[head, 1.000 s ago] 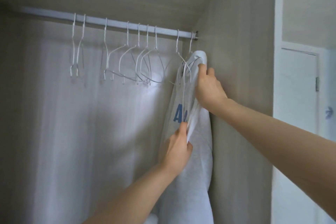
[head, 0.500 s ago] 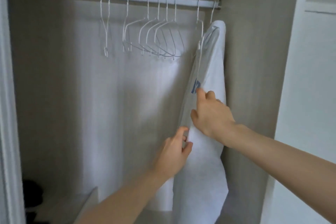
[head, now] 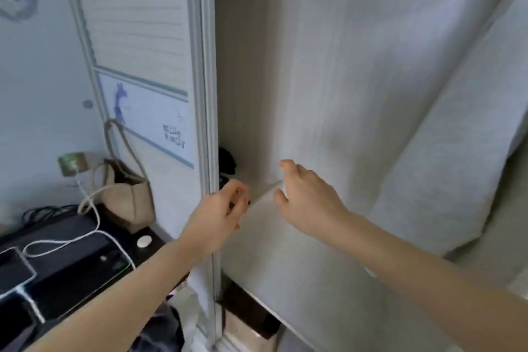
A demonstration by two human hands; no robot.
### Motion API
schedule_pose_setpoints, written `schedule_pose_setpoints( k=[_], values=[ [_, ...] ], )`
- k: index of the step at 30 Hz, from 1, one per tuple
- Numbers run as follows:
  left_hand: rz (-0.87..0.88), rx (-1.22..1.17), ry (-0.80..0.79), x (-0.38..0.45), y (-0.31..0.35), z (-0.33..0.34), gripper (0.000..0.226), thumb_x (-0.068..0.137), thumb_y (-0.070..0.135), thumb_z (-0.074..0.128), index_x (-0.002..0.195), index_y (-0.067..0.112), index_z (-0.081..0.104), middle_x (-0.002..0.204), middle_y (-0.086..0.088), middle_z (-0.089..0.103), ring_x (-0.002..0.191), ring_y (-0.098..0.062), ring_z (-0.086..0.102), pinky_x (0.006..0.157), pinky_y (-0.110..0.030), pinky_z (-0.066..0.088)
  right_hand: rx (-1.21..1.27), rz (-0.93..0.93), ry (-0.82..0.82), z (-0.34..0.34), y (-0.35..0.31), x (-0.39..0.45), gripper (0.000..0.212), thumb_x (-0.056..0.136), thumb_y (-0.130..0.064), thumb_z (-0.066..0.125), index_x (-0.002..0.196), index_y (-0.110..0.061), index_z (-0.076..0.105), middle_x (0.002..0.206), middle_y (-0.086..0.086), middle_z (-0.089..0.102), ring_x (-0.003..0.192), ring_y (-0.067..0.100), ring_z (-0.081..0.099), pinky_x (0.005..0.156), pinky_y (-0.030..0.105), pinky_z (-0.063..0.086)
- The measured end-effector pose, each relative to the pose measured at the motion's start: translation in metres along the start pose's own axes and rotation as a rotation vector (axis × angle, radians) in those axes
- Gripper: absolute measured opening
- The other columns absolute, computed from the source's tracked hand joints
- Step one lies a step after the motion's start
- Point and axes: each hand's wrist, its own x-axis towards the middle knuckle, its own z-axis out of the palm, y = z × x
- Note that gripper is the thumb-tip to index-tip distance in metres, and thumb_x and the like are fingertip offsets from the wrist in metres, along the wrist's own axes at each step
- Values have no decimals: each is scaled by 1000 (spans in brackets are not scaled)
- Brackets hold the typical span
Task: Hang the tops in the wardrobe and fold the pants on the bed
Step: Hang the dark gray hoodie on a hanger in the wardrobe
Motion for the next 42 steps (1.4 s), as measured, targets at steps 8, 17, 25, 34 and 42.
schedule_pose_setpoints(
  k=[8, 17, 25, 34, 42],
  values=[
    [-545, 269, 144, -174, -100, -61, 12, 94, 22, 55, 97, 33, 55, 82, 11, 66, 71, -4, 61, 68, -24, 48, 356, -237, -417, 115, -95, -34, 28, 97, -32, 43, 116, -11, 45, 91, 6, 61, 87, 30, 59, 70, 39, 49],
    [-723, 458, 162, -292, -146, -63, 44, 90, 16, 59, 132, 21, 52, 134, 8, 50, 122, -15, 47, 102, -31, 39, 312, -275, -718, 233, -182, -85, 45, 93, -56, 44, 118, -18, 43, 127, 15, 43, 116, 41, 43, 89, 42, 38],
    [-823, 204, 529, -295, -127, -52, 23, 88, 10, 62, 107, 22, 59, 108, 9, 52, 85, -3, 52, 81, -26, 43, 958, -73, -507, 199, -184, -122, 11, 99, -22, 49, 100, -12, 52, 92, -8, 56, 92, 14, 55, 82, 24, 43],
    [-1089, -966, 852, -267, -103, -61, 34, 84, 28, 75, 98, 1, 60, 72, -10, 62, 62, -22, 61, 63, -31, 49, 1790, 184, -686, 157, -129, -164, 26, 87, -25, 62, 105, -6, 61, 101, 10, 68, 97, 20, 65, 80, 26, 51],
    [-795, -891, 479, -259, -47, -39, 36, 81, 4, 59, 111, 22, 67, 102, -9, 73, 94, -25, 69, 83, -38, 55, 805, 501, -833, 162, -75, -187, 31, 90, -32, 57, 67, -11, 55, 60, 3, 52, 62, 17, 51, 65, 27, 38]
  ],
)
